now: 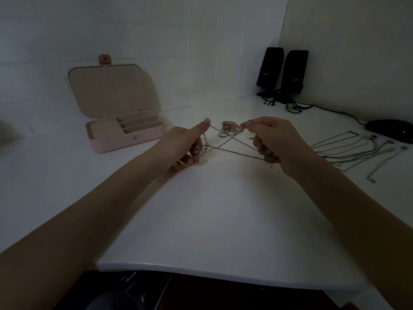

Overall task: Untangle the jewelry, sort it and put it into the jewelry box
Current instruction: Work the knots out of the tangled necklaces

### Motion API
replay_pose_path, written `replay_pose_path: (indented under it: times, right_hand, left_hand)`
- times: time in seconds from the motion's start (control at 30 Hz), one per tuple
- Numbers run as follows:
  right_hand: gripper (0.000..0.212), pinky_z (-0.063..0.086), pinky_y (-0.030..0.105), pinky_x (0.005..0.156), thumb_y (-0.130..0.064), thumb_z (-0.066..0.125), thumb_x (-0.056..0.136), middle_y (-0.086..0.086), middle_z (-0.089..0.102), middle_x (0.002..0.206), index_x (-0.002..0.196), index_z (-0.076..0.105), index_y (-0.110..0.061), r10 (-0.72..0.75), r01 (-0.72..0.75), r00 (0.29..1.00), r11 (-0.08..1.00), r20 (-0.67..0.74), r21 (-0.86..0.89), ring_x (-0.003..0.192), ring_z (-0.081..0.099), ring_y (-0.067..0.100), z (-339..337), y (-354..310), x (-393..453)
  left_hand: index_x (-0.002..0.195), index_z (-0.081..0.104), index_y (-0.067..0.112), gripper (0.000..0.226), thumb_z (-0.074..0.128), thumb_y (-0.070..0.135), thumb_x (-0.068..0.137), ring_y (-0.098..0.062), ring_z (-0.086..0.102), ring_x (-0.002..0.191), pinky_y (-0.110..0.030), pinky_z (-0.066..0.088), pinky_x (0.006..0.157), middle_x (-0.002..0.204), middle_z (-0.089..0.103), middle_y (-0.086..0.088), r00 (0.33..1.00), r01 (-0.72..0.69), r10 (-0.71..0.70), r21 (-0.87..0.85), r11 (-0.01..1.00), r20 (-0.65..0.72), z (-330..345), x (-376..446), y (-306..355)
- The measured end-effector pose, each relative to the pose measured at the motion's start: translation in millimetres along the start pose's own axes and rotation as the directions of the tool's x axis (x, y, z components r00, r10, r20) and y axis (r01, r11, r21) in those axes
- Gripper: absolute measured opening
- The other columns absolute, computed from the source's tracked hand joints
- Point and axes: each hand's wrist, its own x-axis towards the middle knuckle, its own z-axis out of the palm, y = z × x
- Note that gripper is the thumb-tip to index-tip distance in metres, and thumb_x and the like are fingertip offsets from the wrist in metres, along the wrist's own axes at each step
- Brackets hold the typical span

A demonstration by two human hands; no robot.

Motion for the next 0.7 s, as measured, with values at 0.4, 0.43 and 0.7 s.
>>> replay_pose_path:
  times: [0.4, 0.43, 0.7]
  right_hand:
    - [0.021, 0.030, 0.013, 0.038, -0.019, 0.054, 0.092, 0.002, 0.051, 0.051, 0.082, 0.072, -0.011, -0.002, -0.006, 0.999, 0.989, -0.050, -0.148, 0.038, 0.040, 0.010, 1.6, 5.4, 4.1]
    - [0.021, 0.031, 0.013, 0.037, -0.018, 0.054, 0.091, 0.003, 0.052, 0.051, 0.080, 0.072, -0.012, -0.011, 0.003, 0.999, 0.983, -0.043, -0.184, 0.038, 0.041, 0.010, 2.1, 7.0, 5.2]
    - [0.021, 0.038, 0.021, 0.050, -0.022, 0.056, 0.090, -0.005, 0.054, 0.059, 0.073, 0.069, -0.020, -0.107, 0.118, 0.993, 0.871, 0.050, -0.476, 0.055, 0.051, 0.014, 4.5, 16.4, 7.9]
  left_hand:
    - [0.053, 0.048, 0.015, 0.055, 0.046, 0.057, 0.089, -0.010, 0.039, 0.033, -0.012, 0.021, 0.038, 0.044, 0.051, 0.000, 0.996, -0.078, 0.078, -0.023, 0.997, 0.031, 0.9, -3.1, 0.6]
    - [0.055, 0.049, 0.015, 0.053, 0.048, 0.056, 0.089, -0.010, 0.043, 0.033, -0.013, 0.022, 0.039, 0.045, 0.052, 0.000, 0.997, -0.073, 0.073, -0.031, 0.997, 0.025, 0.4, -3.1, 0.1]
    - [0.068, 0.051, 0.014, 0.045, 0.051, 0.053, 0.089, -0.013, 0.057, 0.039, -0.013, 0.021, 0.037, 0.050, 0.060, 0.000, 0.997, 0.031, -0.022, -0.119, 0.992, 0.073, -1.6, -4.9, 1.8]
